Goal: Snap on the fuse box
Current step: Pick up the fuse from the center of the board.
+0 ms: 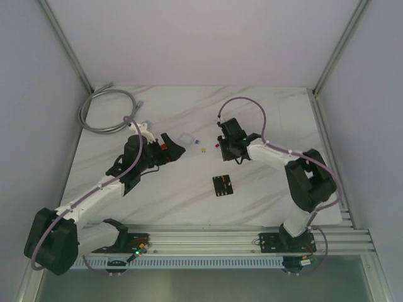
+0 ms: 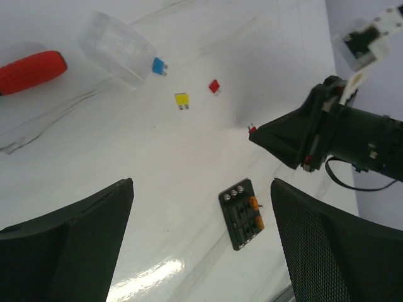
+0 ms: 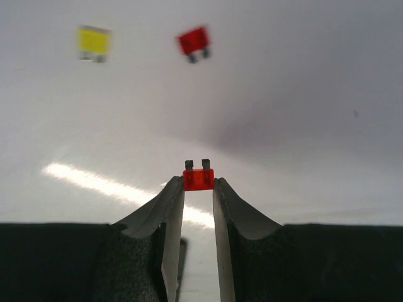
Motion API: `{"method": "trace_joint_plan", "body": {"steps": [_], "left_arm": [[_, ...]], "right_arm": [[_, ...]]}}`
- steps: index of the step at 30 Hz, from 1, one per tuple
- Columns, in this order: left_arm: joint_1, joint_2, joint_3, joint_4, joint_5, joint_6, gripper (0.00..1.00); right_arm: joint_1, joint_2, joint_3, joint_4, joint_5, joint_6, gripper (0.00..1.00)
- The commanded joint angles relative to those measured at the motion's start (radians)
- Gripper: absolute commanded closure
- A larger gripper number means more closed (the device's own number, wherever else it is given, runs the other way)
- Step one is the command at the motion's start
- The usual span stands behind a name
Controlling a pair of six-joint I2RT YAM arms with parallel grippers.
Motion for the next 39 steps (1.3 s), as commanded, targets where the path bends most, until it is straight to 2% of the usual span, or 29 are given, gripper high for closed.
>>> {"method": "trace_joint_plan", "body": {"steps": [1, 8, 15, 25, 39], "left_arm": [[0.005, 0.038, 0.042, 0.075, 0.088, -0.041, 0.03], [0.005, 0.105, 0.069, 0.154, 0.194, -0.102, 0.17], [-0.002, 0.15, 0.063, 0.272, 0.278, -0.17, 0.3], [-0.024, 0.182, 0.065, 0.296, 0.303, -0.182, 0.46], [-0.059, 0.219, 0.05, 0.337, 0.311, -0.209, 0.54]], "right_arm": [[0.04, -0.132, -0.036, 0.073, -0.108, -0.081, 0.86], [0.111, -0.289, -0.098, 0.177, -0.239, -0.145, 0.87], [0.174, -0.337, -0.115, 0.237, -0.328, -0.19, 0.87], [0.198, -0.352, -0.131, 0.293, -0.362, -0.197, 0.87], [0.2, -0.36, -0.133, 0.327, -0.347, -0.186, 0.87]]}}
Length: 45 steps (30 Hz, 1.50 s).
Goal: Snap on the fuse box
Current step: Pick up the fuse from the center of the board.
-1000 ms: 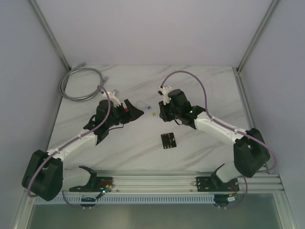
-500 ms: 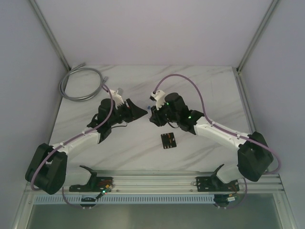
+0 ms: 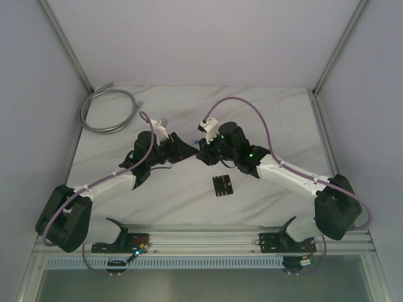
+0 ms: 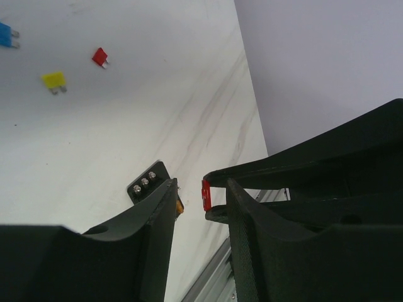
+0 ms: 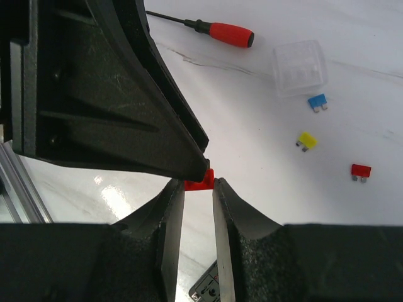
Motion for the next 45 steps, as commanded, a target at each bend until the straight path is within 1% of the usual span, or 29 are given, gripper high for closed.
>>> {"method": "trace_joint_plan", "body": {"steps": [1, 10, 15, 20, 22, 24, 30, 32, 34, 36, 40, 45], "left_arm": [[-0.011, 0.015, 0.009, 0.05, 0.02, -0.011, 0.55], [-0.018, 0.019, 0.004, 0.052, 0.012, -0.02, 0.65], [-0.02, 0.014, 0.006, 0.052, 0.012, -0.022, 0.75], [-0.02, -0.011, 0.011, 0.048, 0.012, -0.027, 0.9], [-0.02, -0.031, 0.009, 0.045, 0.006, -0.031, 0.93], [-0.02, -0.056, 0.01, 0.038, -0.004, -0.041, 0.95], [-0.024, -0.139, 0.025, 0.018, -0.046, -0.056, 0.96], [-0.025, -0.164, 0.026, 0.021, -0.058, -0.075, 0.96], [-0.026, -0.188, 0.028, 0.028, -0.068, -0.098, 0.96], [-0.03, -0.213, 0.026, 0.042, -0.079, -0.122, 0.96], [-0.04, -0.247, 0.026, 0.081, -0.089, -0.173, 0.96], [-0.092, -0.278, -0.01, 0.176, -0.117, -0.233, 0.96]], "right_arm": [[0.005, -0.031, -0.012, 0.044, -0.005, -0.004, 0.87], [0.005, -0.038, -0.026, 0.066, -0.002, 0.002, 0.88], [0.005, -0.044, -0.032, 0.085, 0.0, 0.008, 0.88], [0.005, -0.056, -0.027, 0.089, -0.005, 0.019, 0.86], [0.005, -0.064, -0.027, 0.089, -0.009, 0.031, 0.82], [0.005, -0.074, -0.027, 0.092, -0.009, 0.051, 0.74], [0.006, -0.151, -0.045, 0.13, 0.019, 0.177, 0.6], [0.005, -0.183, -0.066, 0.171, 0.018, 0.246, 0.58], [0.005, -0.217, -0.095, 0.225, 0.023, 0.322, 0.53], [0.004, -0.252, -0.131, 0.293, 0.031, 0.409, 0.51], [0.004, -0.299, -0.229, 0.502, 0.026, 0.616, 0.5], [0.005, -0.284, -0.303, 0.739, -0.027, 0.773, 0.51]]}}
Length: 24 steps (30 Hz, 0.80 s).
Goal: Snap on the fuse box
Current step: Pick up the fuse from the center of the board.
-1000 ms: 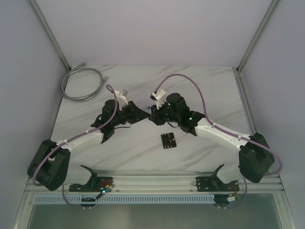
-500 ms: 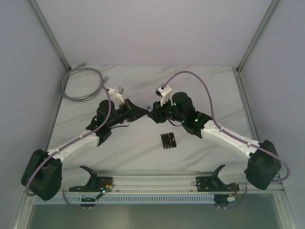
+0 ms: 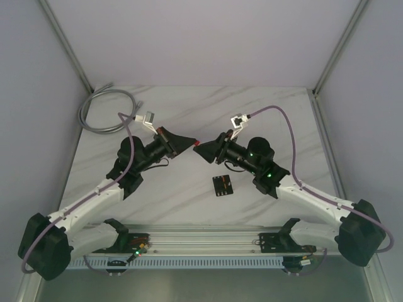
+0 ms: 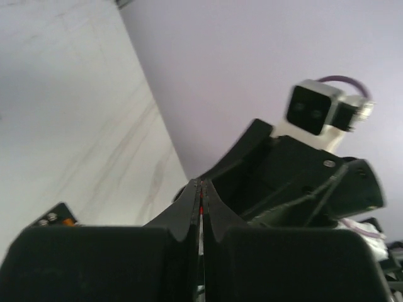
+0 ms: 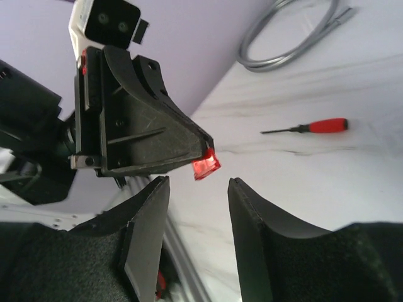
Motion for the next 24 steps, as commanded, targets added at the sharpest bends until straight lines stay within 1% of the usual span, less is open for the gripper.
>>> {"method": "trace_joint_plan", "body": {"steps": [1, 3, 8, 13, 15, 16, 21, 24], "left_arm": [[-0.051, -0.035, -0.02, 0.137, -0.041, -0.074, 0.96], [-0.078, -0.043, -0.043, 0.18, -0.067, -0.09, 0.97], [-0.121, -0.056, -0.096, 0.294, -0.146, -0.145, 0.97], [-0.135, -0.048, -0.109, 0.34, -0.162, -0.172, 0.99], [-0.138, -0.043, -0.124, 0.38, -0.175, -0.199, 0.99], [-0.14, -0.042, -0.125, 0.397, -0.178, -0.21, 0.99], [-0.149, -0.054, -0.123, 0.392, -0.191, -0.214, 1.0], [-0.152, -0.061, -0.123, 0.392, -0.2, -0.213, 1.0]], "right_arm": [[0.004, 0.005, -0.053, 0.298, -0.036, 0.203, 0.52], [0.004, 0.001, -0.075, 0.348, -0.033, 0.228, 0.52], [0.002, -0.015, -0.107, 0.377, -0.009, 0.253, 0.53], [0.0, -0.038, -0.182, 0.48, 0.027, 0.283, 0.55], [-0.014, -0.042, -0.211, 0.505, 0.054, 0.308, 0.57], [-0.026, -0.039, -0.224, 0.533, 0.044, 0.329, 0.58], [-0.038, -0.02, -0.247, 0.644, -0.008, 0.371, 0.61], [-0.037, -0.023, -0.243, 0.676, -0.017, 0.365, 0.61]]}}
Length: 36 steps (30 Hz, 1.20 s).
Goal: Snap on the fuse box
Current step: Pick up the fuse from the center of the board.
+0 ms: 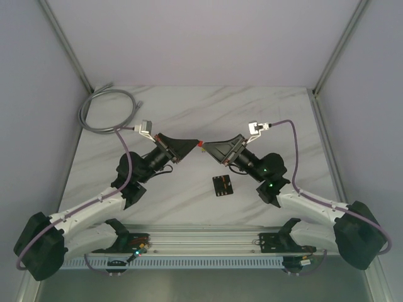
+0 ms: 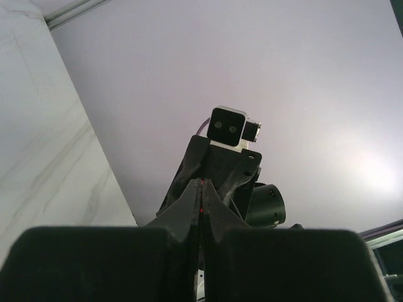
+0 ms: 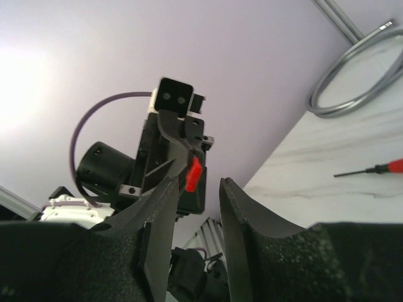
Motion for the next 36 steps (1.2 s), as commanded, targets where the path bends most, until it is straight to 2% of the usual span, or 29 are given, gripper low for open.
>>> {"method": "trace_joint_plan", "body": {"steps": [1, 12, 19, 30, 35, 36], "left_arm": [[-0.008, -0.024, -0.005, 0.078, -0.029, -0.02, 1.0], [-0.015, 0.002, 0.024, 0.095, -0.019, -0.029, 1.0], [-0.026, -0.004, 0.024, 0.091, -0.015, -0.033, 1.0], [-0.033, 0.0, 0.016, 0.105, -0.023, -0.041, 1.0], [-0.034, 0.003, 0.018, 0.106, -0.026, -0.04, 1.0], [-0.033, 0.001, 0.017, 0.097, -0.029, -0.039, 0.97]], "right_arm": [[-0.003, -0.001, 0.0, 0.147, -0.016, 0.008, 0.61], [-0.005, 0.062, 0.052, 0.167, -0.032, 0.041, 0.63], [-0.005, 0.077, 0.048, 0.226, -0.032, 0.06, 0.69], [-0.005, 0.089, 0.054, 0.247, -0.056, 0.081, 0.82], [-0.005, 0.086, 0.054, 0.242, -0.065, 0.081, 1.0], [-0.004, 0.082, 0.058, 0.22, -0.063, 0.071, 1.0]]}}
